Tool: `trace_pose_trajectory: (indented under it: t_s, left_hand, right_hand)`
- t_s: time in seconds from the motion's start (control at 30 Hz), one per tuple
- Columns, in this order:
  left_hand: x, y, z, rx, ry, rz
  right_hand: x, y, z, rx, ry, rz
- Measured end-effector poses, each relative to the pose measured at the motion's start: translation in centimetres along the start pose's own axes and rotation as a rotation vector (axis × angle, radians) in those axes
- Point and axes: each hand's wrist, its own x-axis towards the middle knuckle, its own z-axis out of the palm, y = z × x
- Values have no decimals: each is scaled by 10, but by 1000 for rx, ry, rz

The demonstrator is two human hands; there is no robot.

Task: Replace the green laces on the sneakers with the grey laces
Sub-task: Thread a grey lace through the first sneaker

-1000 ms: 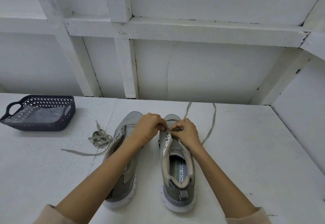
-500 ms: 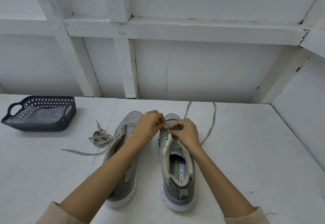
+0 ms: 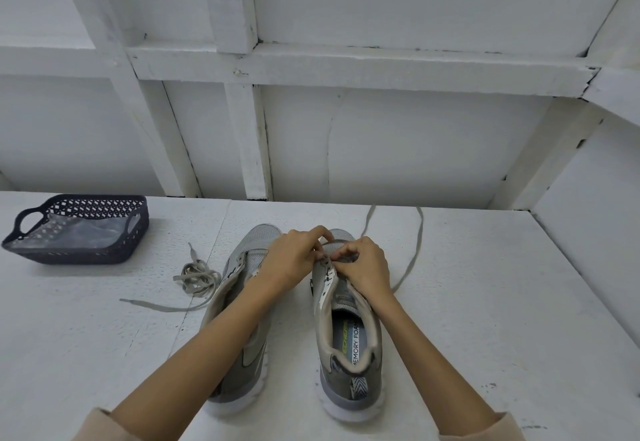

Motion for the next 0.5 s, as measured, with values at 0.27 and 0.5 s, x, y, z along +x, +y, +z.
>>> trace_pose_trajectory:
  t_s: [0.27,0.5]
  left_hand:
    - [3,0,4,1,4,61]
    - [4,-4,5,-60,3,57]
  right_hand:
    - [0,-1,-2,-46,-15,-2]
    - [8,-1,-11,-225,-196,-115]
